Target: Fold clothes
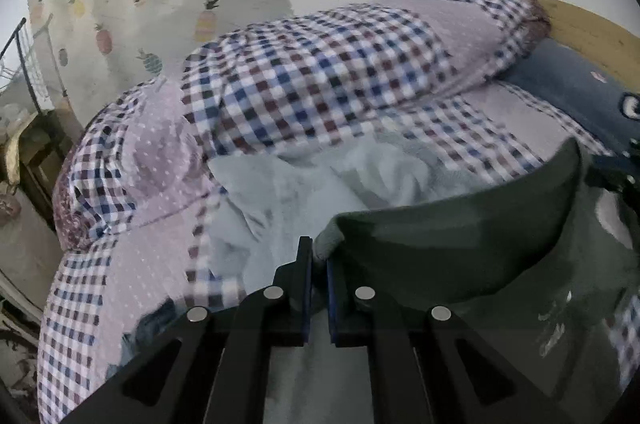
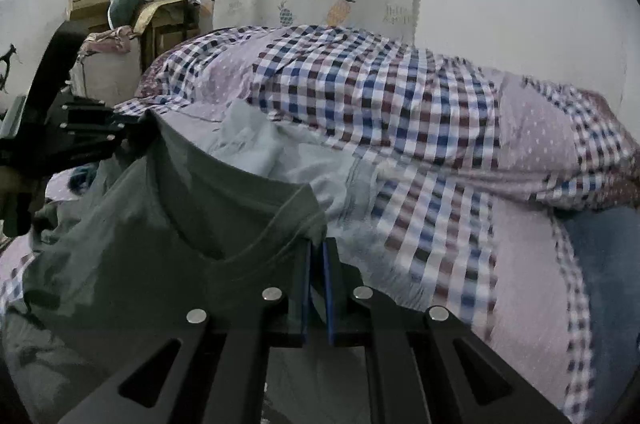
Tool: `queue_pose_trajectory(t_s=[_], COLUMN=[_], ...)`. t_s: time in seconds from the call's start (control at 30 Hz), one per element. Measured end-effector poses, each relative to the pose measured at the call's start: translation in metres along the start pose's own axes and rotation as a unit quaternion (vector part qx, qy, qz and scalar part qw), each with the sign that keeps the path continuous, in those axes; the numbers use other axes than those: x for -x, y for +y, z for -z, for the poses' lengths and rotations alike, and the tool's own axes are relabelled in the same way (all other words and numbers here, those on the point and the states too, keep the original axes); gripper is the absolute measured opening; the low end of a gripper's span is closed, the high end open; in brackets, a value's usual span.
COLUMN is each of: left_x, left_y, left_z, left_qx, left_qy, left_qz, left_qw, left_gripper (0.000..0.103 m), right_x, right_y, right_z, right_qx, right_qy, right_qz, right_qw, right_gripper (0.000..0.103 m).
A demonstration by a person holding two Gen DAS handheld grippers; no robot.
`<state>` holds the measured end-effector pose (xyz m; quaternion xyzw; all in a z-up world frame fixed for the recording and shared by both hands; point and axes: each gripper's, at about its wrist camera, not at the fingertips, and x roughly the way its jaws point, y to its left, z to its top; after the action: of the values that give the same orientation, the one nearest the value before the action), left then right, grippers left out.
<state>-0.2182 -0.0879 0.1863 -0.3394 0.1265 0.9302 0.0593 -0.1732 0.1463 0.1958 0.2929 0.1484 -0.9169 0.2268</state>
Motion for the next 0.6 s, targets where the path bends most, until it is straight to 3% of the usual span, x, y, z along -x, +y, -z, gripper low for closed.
queue_pose_trajectory(t_s=[0.3,0.4,0.6], left_x=[-0.075,-0.107,-0.162], left_y=[0.014,0.012,0.008], left_z=[-0.059,-0.058,-0.035], left_qx=[0.025,0.031,0.053], left_qy=[0.044,0.065,0.126], left_qz=[-0.041,-0.064,-0.065], left_qw=[0.9979,0.9954,0.9885], left_gripper=[0.005,0.005,0.008], right_x=[-0.073,-0.11,-0.19], right_y=[-0.02,-0.022,-0.011], right_z=[-0.059,-0.063,-0.039], right_qx=[0.009,0.007,0.01], right_qy=[0.023,0.045,0.125], right_qz=[0.051,0.068,0.095], right_qw=[0.998,0.997,0.988], right_gripper=[0.004,0.004,0.005])
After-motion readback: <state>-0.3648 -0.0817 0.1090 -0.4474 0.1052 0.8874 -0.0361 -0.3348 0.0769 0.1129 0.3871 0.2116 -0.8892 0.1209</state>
